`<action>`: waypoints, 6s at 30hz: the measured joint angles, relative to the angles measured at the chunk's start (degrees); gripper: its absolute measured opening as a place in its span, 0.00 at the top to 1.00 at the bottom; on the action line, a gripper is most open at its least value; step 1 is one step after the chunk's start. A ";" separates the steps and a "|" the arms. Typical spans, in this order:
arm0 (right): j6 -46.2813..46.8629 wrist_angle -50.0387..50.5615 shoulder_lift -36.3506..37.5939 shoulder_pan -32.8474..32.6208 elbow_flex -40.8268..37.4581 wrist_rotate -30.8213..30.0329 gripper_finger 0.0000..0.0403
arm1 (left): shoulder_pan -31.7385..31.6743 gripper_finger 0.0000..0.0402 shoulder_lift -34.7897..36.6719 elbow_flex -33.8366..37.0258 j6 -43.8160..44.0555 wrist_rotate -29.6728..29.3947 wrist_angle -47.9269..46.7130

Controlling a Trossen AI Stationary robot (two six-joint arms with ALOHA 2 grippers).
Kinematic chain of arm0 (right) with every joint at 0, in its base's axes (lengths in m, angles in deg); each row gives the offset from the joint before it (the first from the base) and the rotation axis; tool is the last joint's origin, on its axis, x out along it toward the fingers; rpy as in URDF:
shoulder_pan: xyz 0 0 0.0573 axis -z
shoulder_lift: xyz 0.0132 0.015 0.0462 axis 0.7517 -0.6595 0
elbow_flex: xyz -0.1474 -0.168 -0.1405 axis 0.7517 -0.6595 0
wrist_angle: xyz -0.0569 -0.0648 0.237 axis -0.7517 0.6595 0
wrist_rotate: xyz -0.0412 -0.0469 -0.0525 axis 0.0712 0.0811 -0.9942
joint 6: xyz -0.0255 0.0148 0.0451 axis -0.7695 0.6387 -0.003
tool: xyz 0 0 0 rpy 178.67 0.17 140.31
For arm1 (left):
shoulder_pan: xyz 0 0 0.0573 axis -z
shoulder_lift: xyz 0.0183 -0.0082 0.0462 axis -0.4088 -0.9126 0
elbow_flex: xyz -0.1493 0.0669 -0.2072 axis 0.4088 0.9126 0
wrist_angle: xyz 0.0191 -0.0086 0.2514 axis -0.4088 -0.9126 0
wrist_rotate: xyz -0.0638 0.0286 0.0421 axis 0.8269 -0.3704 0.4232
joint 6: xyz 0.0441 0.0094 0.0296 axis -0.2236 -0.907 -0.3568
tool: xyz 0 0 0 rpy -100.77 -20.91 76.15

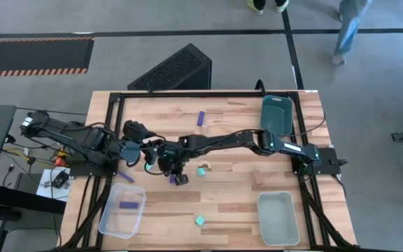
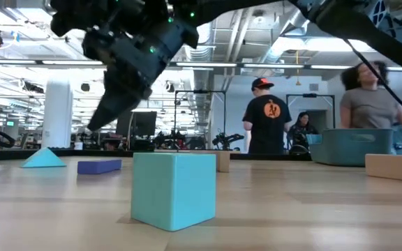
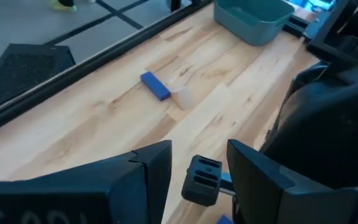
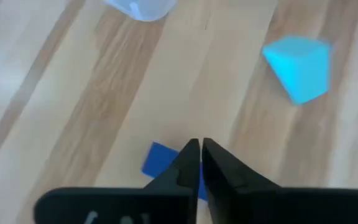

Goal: Sort & place blocks by color
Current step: Put the bottom purple block into the transparent bin, then put the top purple block into the transparent bin

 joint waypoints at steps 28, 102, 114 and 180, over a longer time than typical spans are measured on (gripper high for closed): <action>-28.14 -0.44 -4.91 2.63 -0.04 4.29 0.25 | -9.16 0.64 -0.04 0.02 1.99 0.31 -6.78; 22.29 -54.56 -9.08 -8.18 0.92 -5.12 0.36 | -2.41 0.64 2.67 -17.44 -3.15 10.84 -23.86; 26.07 -10.85 11.16 -7.31 1.36 -7.92 0.49 | -2.42 0.64 2.67 -17.44 5.50 7.41 -19.61; 69.26 -10.94 19.00 20.11 -35.93 -20.01 0.96 | -63.40 0.64 -34.51 -13.04 -46.19 62.15 45.93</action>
